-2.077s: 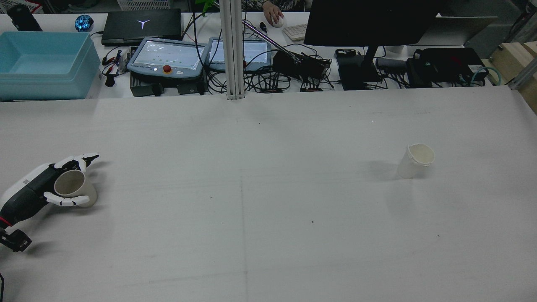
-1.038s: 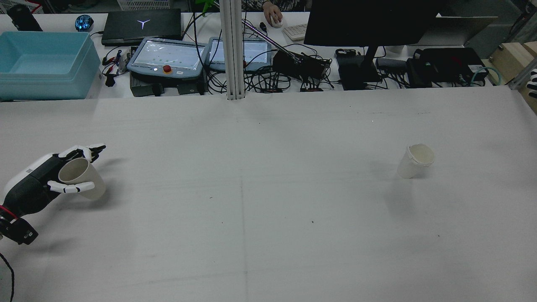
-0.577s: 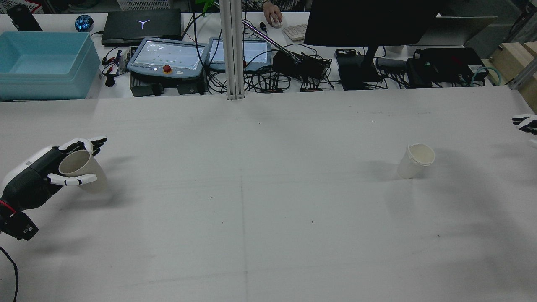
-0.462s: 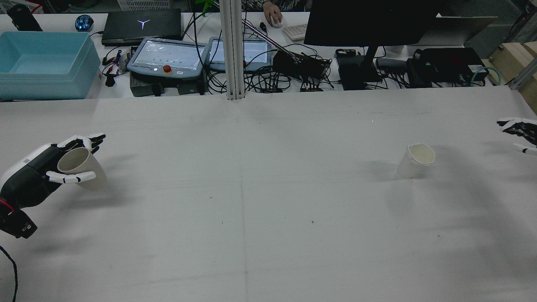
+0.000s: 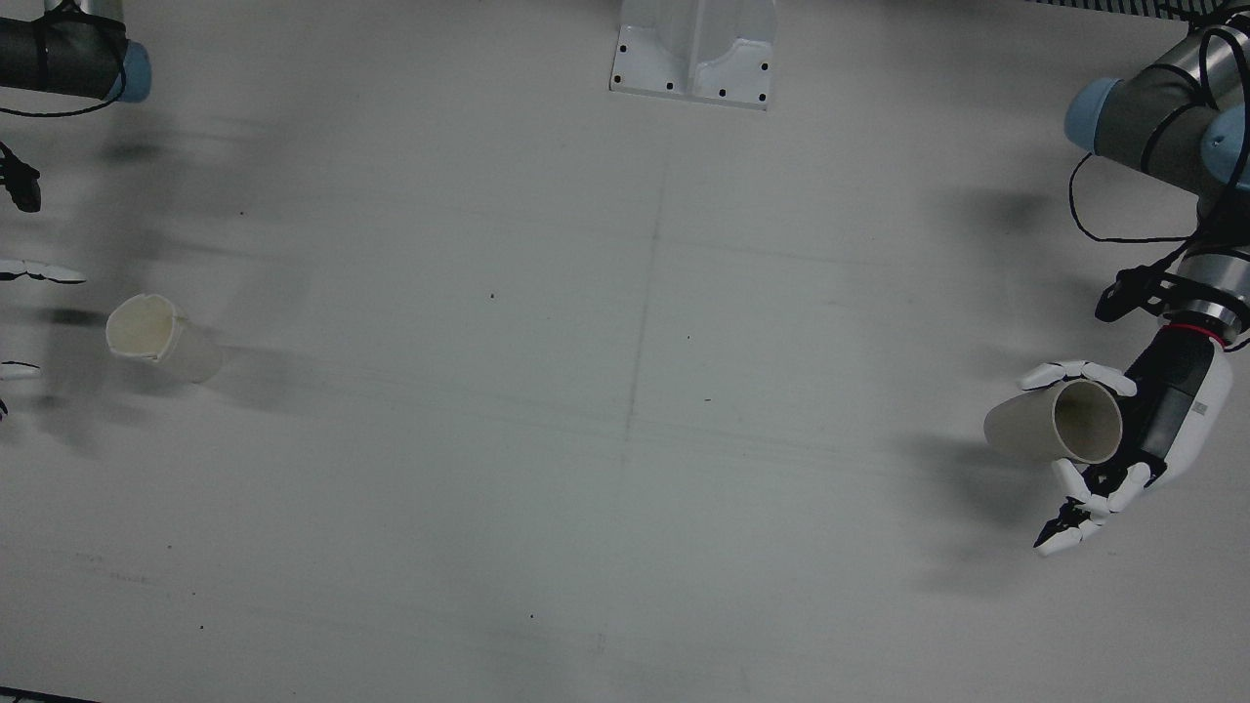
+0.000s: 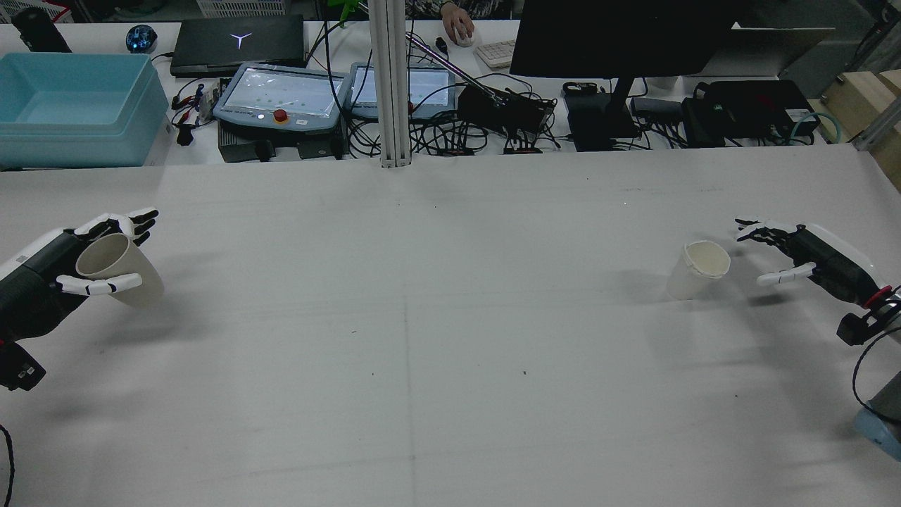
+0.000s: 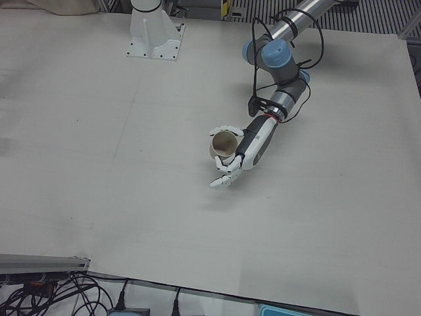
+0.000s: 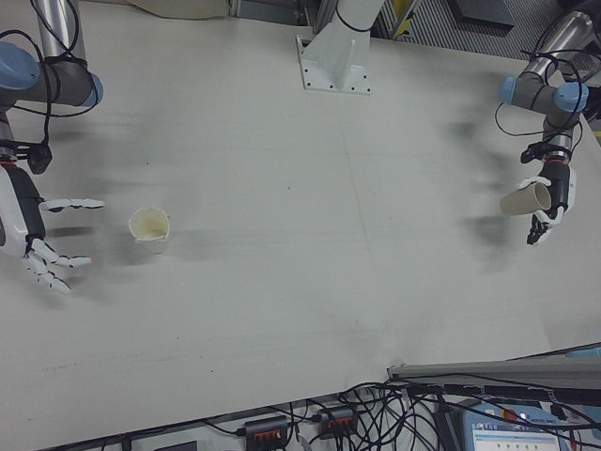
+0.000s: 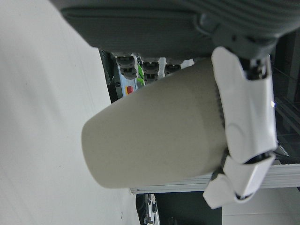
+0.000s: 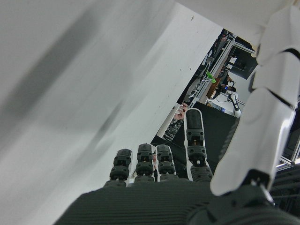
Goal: Pour water
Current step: 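Move the right hand in and wrap it around the standing white cup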
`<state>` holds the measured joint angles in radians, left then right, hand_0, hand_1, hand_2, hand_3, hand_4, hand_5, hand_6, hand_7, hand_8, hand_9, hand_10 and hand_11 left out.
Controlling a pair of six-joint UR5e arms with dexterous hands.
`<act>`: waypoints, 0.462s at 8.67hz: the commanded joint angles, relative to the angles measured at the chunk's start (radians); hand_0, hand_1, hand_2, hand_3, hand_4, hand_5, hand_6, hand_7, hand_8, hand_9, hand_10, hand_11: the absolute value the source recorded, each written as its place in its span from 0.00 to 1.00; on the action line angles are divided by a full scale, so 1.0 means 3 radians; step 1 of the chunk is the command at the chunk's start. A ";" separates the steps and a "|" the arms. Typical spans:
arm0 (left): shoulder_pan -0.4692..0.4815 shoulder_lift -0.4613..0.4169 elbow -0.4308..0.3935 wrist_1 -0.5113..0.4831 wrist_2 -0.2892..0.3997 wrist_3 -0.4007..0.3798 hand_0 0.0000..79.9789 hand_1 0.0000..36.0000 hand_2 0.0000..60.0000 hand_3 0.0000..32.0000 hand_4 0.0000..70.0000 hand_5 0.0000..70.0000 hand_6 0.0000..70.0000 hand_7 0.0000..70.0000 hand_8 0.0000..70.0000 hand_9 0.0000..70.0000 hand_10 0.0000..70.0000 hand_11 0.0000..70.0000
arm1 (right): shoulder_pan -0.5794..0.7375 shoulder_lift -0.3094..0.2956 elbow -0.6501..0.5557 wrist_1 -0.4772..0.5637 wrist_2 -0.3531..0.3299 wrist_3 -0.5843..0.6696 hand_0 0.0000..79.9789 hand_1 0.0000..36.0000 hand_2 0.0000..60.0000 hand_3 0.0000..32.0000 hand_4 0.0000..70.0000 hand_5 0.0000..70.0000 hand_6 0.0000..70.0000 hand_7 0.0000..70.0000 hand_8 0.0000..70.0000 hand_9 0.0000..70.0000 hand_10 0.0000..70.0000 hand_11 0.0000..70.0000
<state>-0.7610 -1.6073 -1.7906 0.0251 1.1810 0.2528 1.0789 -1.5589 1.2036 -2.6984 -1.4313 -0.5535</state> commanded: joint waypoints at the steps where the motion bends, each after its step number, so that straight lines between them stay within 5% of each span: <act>1: -0.0045 0.0040 0.0001 -0.0048 0.0001 -0.0030 0.62 1.00 1.00 0.00 0.24 1.00 0.16 0.23 0.13 0.17 0.07 0.14 | -0.0227 -0.0004 0.0012 0.0021 0.0097 -0.0067 0.62 0.41 0.14 0.00 0.12 0.33 0.08 0.16 0.13 0.18 0.10 0.16; 2: -0.0046 0.0040 0.0001 -0.0048 0.0001 -0.0030 0.63 1.00 1.00 0.00 0.24 1.00 0.16 0.23 0.13 0.17 0.07 0.14 | -0.0282 -0.0004 0.0088 0.0016 0.0108 -0.0159 0.61 0.42 0.16 0.00 0.06 0.33 0.06 0.15 0.12 0.18 0.08 0.14; 4: -0.0086 0.0035 -0.0009 -0.0053 0.0001 -0.0030 0.63 1.00 1.00 0.00 0.24 1.00 0.16 0.23 0.13 0.16 0.07 0.14 | -0.0344 0.0006 0.0201 -0.0025 0.0108 -0.0297 0.62 0.48 0.26 0.00 0.08 0.37 0.09 0.19 0.13 0.18 0.07 0.12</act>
<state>-0.7761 -1.5961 -1.7905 0.0111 1.1812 0.2443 1.0004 -1.5597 1.2309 -2.6947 -1.4007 -0.6004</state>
